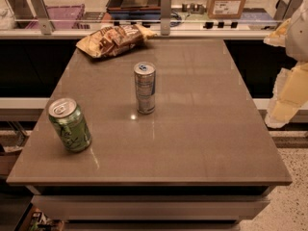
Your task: Move green can near brown chip bag
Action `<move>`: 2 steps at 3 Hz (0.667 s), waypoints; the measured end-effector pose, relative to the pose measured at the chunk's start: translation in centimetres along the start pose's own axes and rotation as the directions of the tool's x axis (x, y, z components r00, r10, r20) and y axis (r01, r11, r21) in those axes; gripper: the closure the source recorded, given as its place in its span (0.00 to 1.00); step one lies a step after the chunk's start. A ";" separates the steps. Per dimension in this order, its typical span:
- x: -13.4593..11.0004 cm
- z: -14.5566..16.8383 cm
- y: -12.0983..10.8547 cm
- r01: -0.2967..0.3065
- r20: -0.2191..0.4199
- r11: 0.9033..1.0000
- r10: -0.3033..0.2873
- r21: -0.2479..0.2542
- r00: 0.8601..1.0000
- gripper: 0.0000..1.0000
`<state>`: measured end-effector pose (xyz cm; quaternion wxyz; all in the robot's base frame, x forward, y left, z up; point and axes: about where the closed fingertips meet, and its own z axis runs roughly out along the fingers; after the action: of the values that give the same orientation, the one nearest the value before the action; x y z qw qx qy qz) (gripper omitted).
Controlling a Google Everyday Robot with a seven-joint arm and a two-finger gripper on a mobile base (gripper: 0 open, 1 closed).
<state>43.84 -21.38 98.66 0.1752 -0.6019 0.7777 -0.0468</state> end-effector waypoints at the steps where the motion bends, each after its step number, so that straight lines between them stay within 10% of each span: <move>1: 0.0 0.0 0.0 0.000 0.000 1.000 0.000 0.000 1.000 0.00; 2: -0.3 -0.2 0.1 -0.016 0.024 1.000 0.016 0.005 1.000 0.00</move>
Offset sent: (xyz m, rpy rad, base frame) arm -0.0019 0.0057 0.0008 0.0627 -0.0023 -0.0226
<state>43.74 -21.07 98.91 0.1864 -0.5956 0.7803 -0.0401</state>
